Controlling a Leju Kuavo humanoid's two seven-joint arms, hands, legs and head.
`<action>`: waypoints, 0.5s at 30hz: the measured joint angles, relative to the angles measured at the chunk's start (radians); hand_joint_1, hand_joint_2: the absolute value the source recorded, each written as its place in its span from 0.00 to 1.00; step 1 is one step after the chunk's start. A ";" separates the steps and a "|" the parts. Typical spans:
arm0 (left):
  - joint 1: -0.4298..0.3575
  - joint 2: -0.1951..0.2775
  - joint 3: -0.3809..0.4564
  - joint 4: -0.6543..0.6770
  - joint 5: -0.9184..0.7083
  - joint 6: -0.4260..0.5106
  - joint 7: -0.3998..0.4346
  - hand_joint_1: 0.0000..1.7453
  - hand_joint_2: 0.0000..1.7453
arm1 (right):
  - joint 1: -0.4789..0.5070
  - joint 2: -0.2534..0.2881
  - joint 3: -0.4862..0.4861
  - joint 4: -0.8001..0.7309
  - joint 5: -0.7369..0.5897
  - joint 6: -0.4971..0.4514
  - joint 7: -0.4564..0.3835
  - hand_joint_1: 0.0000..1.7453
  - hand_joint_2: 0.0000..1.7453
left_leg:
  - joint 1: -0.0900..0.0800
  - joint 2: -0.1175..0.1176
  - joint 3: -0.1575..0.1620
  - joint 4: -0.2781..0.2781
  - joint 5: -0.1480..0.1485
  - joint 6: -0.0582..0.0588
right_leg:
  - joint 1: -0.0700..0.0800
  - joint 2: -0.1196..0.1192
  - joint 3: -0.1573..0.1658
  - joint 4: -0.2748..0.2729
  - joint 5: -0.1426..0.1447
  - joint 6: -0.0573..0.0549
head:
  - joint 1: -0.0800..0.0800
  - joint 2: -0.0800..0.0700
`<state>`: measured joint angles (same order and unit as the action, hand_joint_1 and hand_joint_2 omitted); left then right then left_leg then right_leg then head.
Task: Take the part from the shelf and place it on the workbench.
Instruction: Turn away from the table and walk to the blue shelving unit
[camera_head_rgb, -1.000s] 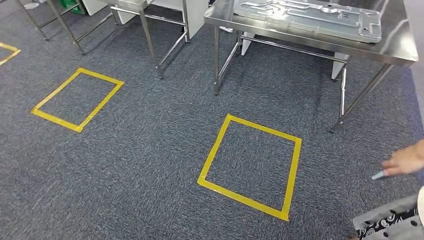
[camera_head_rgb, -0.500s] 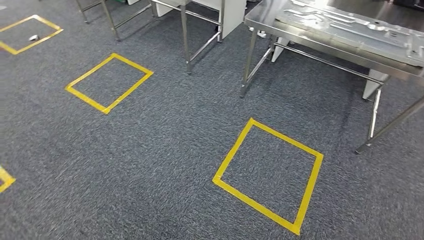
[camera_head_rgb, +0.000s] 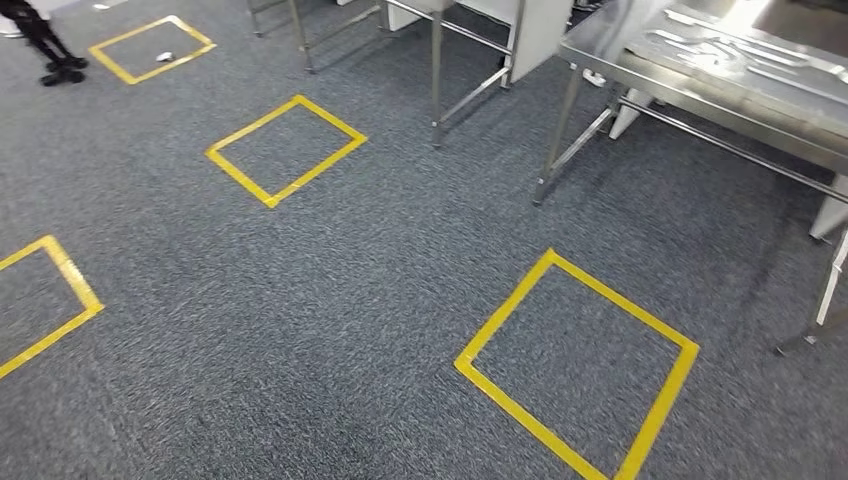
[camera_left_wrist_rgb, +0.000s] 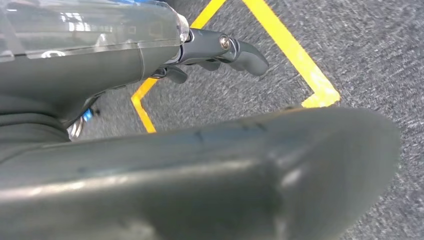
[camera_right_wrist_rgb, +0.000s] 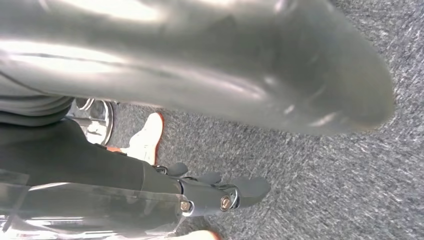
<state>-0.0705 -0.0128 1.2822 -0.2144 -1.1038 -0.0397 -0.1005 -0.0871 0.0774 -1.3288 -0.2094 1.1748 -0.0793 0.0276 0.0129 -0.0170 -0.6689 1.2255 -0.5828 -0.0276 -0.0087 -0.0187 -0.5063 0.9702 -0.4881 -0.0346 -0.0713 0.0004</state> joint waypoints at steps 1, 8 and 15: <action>0.000 0.000 0.001 0.000 -0.004 -0.001 -0.002 0.00 0.00 | 0.001 -0.002 -0.010 0.000 -0.006 -0.004 -0.001 0.00 0.00 | 0.001 0.004 -0.018 0.044 -0.014 -0.003 | 0.001 -0.015 -0.001 0.000 -0.001 0.000 | 0.000 0.000; -0.003 0.002 0.002 0.000 -0.014 -0.005 -0.005 0.00 0.00 | -0.004 -0.010 -0.044 -0.001 -0.018 -0.012 -0.008 0.00 0.00 | -0.001 0.076 0.144 -0.236 0.104 0.011 | 0.009 -0.094 0.006 0.017 -0.017 0.028 | 0.000 0.000; -0.003 -0.006 0.004 0.000 -0.017 -0.015 -0.005 0.00 0.00 | -0.007 -0.016 -0.053 -0.001 -0.025 -0.015 -0.011 0.00 0.00 | 0.002 0.006 0.137 -0.246 0.123 0.045 | -0.004 0.012 -0.088 0.237 -0.150 0.057 | 0.000 0.000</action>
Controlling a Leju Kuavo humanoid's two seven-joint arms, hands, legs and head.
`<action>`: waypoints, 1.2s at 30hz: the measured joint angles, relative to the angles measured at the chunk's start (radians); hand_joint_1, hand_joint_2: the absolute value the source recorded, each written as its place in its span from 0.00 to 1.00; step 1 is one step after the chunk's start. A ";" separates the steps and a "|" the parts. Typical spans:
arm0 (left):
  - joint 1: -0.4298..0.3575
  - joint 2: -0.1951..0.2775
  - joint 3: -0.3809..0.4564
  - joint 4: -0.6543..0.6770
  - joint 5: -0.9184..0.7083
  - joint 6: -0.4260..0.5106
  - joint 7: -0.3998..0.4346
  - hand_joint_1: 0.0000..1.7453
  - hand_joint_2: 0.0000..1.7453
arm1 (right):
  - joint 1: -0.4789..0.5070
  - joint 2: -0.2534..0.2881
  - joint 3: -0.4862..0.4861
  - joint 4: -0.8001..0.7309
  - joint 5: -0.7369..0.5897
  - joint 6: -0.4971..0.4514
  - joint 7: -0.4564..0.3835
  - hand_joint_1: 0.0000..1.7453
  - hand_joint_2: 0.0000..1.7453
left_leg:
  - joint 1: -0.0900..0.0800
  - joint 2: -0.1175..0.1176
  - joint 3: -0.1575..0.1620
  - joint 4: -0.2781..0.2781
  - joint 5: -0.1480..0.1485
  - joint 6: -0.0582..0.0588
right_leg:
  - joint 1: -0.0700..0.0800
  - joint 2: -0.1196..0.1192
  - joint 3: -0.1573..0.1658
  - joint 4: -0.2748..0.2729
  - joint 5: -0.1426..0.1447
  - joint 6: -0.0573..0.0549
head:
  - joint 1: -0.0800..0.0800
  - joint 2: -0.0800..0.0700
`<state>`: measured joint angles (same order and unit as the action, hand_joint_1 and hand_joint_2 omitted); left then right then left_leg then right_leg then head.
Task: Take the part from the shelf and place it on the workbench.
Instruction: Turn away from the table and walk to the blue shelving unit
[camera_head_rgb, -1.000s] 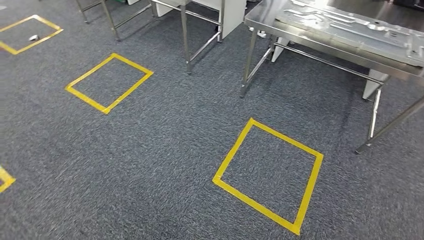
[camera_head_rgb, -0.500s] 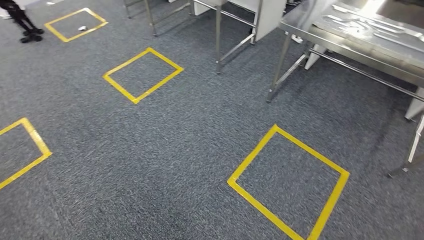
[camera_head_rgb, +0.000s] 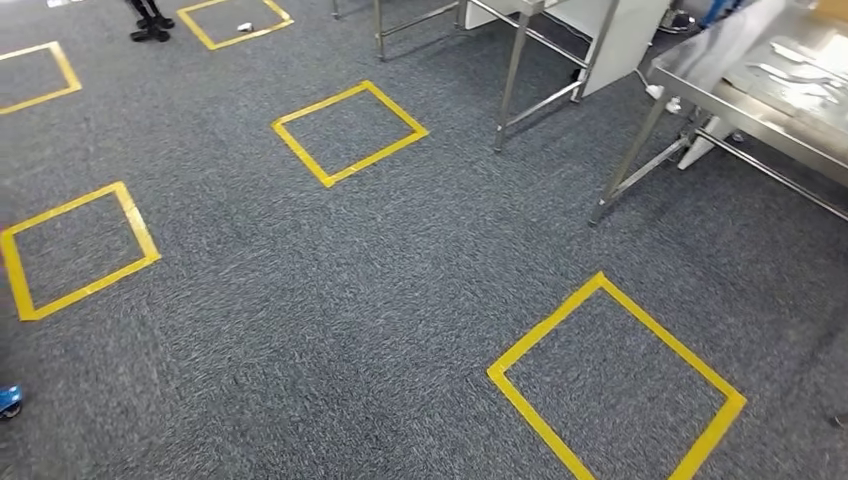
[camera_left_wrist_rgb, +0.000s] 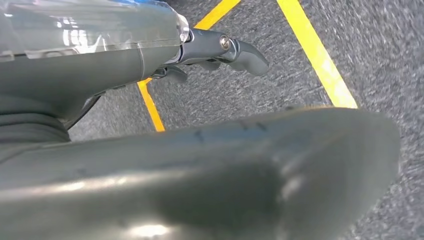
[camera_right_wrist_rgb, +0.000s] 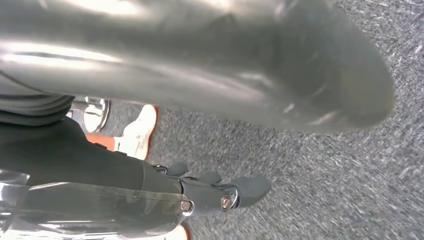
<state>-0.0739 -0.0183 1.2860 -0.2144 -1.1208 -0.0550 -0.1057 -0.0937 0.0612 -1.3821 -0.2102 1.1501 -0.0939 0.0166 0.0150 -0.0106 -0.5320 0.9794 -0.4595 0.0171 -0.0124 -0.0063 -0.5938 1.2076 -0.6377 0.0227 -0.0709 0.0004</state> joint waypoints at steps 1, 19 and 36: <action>-0.001 -0.002 0.000 0.000 -0.001 -0.003 0.000 0.00 0.00 | 0.002 -0.002 -0.001 0.000 -0.003 0.000 -0.002 0.00 0.00 | -0.001 -0.013 -0.002 0.001 0.001 0.001 | 0.000 0.004 -0.028 0.054 -0.015 0.000 | 0.000 0.000; 0.001 -0.019 0.004 0.000 0.015 -0.014 0.000 0.00 0.00 | -0.001 -0.015 -0.014 -0.002 0.004 0.008 -0.045 0.00 0.00 | -0.002 0.009 -0.123 0.247 -0.093 -0.048 | 0.010 -0.061 0.080 -0.223 0.143 -0.061 | -0.002 0.000; -0.012 -0.051 0.167 0.000 0.210 0.135 -0.004 0.00 0.00 | -0.030 0.008 0.155 0.000 0.207 0.071 -0.045 0.00 0.00 | -0.006 -0.068 -0.006 0.009 0.005 -0.009 | -0.014 0.037 0.028 -0.092 0.102 -0.007 | -0.002 0.000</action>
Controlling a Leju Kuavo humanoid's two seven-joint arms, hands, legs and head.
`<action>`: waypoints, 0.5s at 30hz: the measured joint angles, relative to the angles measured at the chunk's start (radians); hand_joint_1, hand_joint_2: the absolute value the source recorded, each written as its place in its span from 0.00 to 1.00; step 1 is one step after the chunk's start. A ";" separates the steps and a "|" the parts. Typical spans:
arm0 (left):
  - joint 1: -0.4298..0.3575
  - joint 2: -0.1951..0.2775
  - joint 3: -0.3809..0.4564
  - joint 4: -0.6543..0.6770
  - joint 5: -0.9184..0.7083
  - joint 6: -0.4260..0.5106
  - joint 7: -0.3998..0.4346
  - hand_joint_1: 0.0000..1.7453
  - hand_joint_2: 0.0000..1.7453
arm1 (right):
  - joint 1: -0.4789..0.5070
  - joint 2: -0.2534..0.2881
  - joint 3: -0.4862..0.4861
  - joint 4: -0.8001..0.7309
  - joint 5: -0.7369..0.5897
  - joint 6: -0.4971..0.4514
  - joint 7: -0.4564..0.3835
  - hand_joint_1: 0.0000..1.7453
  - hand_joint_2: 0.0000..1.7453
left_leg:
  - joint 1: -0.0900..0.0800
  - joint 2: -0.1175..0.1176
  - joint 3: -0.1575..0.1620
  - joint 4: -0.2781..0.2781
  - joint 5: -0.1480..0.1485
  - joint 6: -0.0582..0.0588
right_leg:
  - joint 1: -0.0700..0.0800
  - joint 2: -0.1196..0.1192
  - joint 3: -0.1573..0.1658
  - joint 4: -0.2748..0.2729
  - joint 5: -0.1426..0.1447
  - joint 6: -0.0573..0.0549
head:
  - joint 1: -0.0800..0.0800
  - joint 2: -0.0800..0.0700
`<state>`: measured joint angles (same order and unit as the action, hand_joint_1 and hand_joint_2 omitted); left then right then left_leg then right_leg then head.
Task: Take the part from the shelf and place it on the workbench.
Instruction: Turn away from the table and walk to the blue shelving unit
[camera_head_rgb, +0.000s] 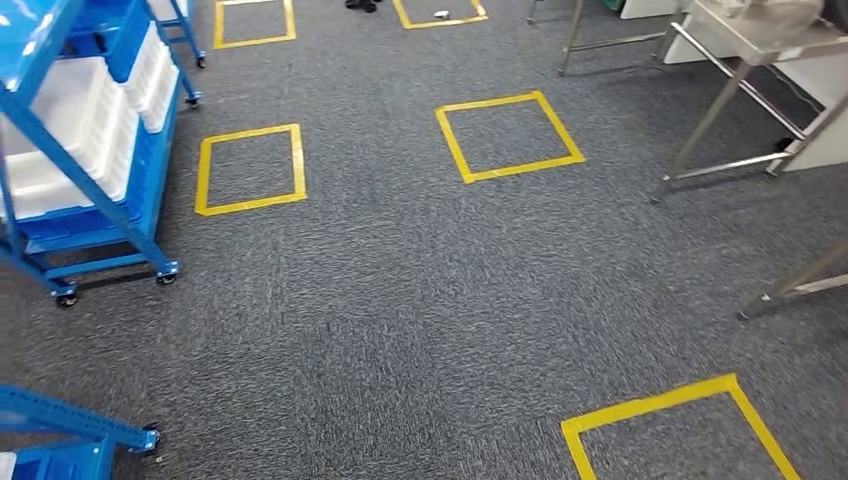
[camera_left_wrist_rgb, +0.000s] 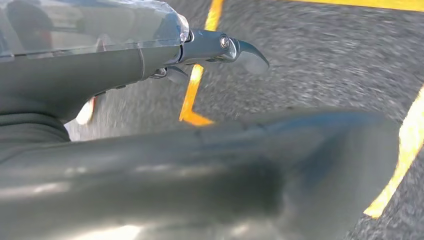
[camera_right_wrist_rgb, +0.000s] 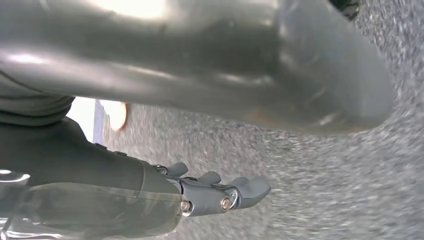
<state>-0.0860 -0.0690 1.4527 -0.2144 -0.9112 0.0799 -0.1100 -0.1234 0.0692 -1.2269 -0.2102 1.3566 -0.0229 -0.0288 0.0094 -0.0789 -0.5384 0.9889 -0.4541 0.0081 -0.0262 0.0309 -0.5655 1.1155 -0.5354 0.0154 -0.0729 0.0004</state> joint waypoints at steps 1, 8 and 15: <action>0.000 -0.005 0.004 0.000 -0.004 0.000 -0.007 0.00 0.00 | -0.002 0.000 0.007 0.000 -0.001 0.006 0.002 0.00 0.00 | 0.000 -0.012 -0.004 0.008 -0.003 -0.006 | -0.003 0.023 0.022 -0.053 0.020 0.001 | 0.000 0.000; 0.011 -0.023 0.006 0.000 -0.035 -0.029 -0.030 0.00 0.00 | 0.006 -0.004 0.021 0.001 -0.028 0.025 -0.018 0.00 0.00 | 0.003 0.026 -0.065 0.108 -0.055 -0.042 | 0.004 -0.012 0.039 -0.100 0.027 -0.042 | -0.001 0.000; 0.017 -0.002 -0.084 0.000 -0.194 -0.143 -0.067 0.00 0.00 | 0.021 -0.010 -0.030 0.001 -0.140 0.008 0.037 0.00 0.00 | -0.002 0.100 -0.075 0.153 -0.047 -0.031 | 0.025 -0.107 0.048 -0.100 0.017 -0.053 | -0.001 0.000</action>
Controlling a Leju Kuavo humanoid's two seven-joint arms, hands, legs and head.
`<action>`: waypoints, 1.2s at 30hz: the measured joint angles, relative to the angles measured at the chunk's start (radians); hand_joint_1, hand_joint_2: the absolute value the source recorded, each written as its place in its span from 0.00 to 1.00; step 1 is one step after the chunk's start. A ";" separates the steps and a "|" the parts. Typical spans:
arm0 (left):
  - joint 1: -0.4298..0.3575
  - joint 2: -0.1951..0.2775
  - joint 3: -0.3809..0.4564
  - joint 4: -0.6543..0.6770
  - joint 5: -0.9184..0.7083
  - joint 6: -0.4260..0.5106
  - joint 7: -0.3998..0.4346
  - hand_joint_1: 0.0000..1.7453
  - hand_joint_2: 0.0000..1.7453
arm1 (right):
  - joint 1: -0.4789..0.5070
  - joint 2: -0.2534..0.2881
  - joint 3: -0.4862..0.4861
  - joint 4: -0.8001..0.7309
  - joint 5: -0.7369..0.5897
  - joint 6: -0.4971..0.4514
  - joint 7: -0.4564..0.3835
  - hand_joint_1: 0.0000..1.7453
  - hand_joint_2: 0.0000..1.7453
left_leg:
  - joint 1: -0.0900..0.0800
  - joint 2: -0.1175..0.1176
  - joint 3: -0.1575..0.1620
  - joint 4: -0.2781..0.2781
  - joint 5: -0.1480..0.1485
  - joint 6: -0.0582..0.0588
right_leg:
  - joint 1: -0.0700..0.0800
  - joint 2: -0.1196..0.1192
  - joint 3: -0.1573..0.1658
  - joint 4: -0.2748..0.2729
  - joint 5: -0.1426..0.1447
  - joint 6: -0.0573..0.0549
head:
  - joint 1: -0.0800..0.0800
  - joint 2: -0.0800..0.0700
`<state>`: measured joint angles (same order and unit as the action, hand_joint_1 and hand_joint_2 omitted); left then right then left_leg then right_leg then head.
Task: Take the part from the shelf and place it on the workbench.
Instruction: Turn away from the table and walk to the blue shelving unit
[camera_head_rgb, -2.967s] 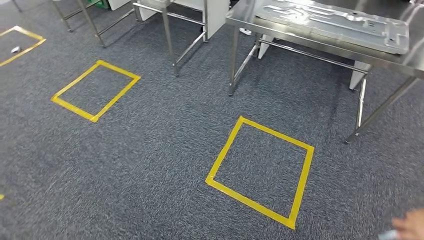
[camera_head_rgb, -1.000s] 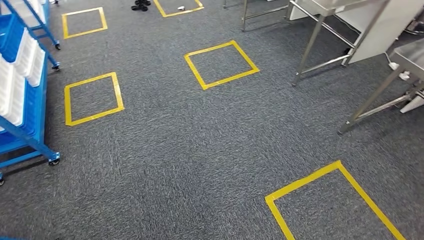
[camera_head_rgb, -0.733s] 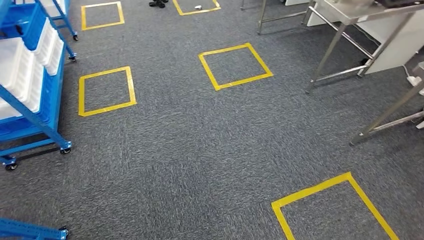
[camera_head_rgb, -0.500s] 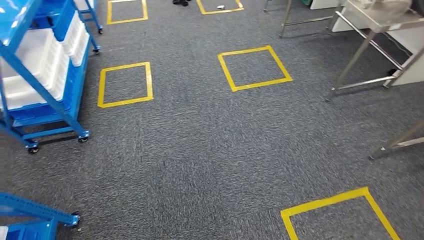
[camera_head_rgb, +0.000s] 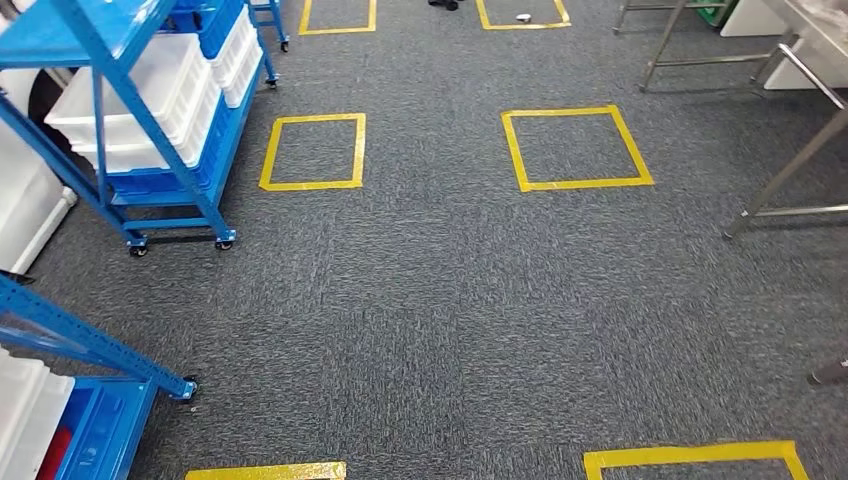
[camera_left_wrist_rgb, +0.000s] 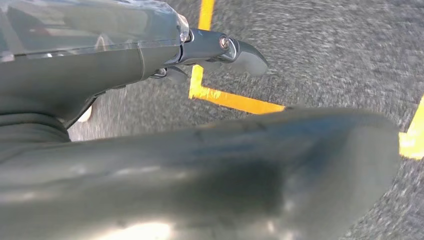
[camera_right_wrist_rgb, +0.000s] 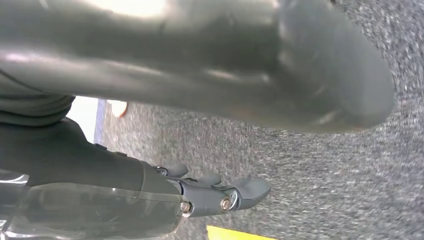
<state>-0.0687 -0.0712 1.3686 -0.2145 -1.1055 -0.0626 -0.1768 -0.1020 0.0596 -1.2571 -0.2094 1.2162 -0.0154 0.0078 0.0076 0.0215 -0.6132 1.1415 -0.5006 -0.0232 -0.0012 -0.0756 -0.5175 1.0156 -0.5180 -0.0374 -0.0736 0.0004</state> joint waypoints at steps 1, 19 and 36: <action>-0.003 0.006 -0.014 0.000 -0.008 -0.007 0.001 0.00 0.00 | 0.002 0.001 -0.004 0.000 0.008 -0.002 0.006 0.00 0.00 | -0.005 0.019 0.033 -0.066 0.021 0.007 | 0.002 -0.010 0.002 0.001 -0.002 0.002 | 0.000 0.000; -0.016 0.015 -0.061 0.000 -0.001 -0.015 0.015 0.00 0.00 | 0.013 -0.009 0.037 0.000 0.102 0.021 0.044 0.00 0.00 | 0.003 -0.138 0.042 -0.122 0.051 0.003 | -0.025 0.139 -0.023 0.028 0.002 0.038 | 0.000 0.000; -0.018 0.028 -0.061 0.000 -0.002 -0.014 0.015 0.00 0.00 | 0.006 -0.006 0.057 0.001 0.110 0.033 0.053 0.00 0.00 | -0.026 0.034 0.069 -0.139 0.031 0.035 | -0.002 -0.055 -0.011 0.016 0.000 0.018 | 0.000 0.000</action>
<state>-0.0869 -0.0436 1.3073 -0.2148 -1.1076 -0.0762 -0.1618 -0.0962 0.0538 -1.1998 -0.2087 1.3261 0.0174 0.0612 -0.0180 0.0555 -0.5442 1.0029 -0.4696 0.0120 -0.0034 -0.1302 -0.5283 1.0314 -0.5179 -0.0198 -0.0735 0.0004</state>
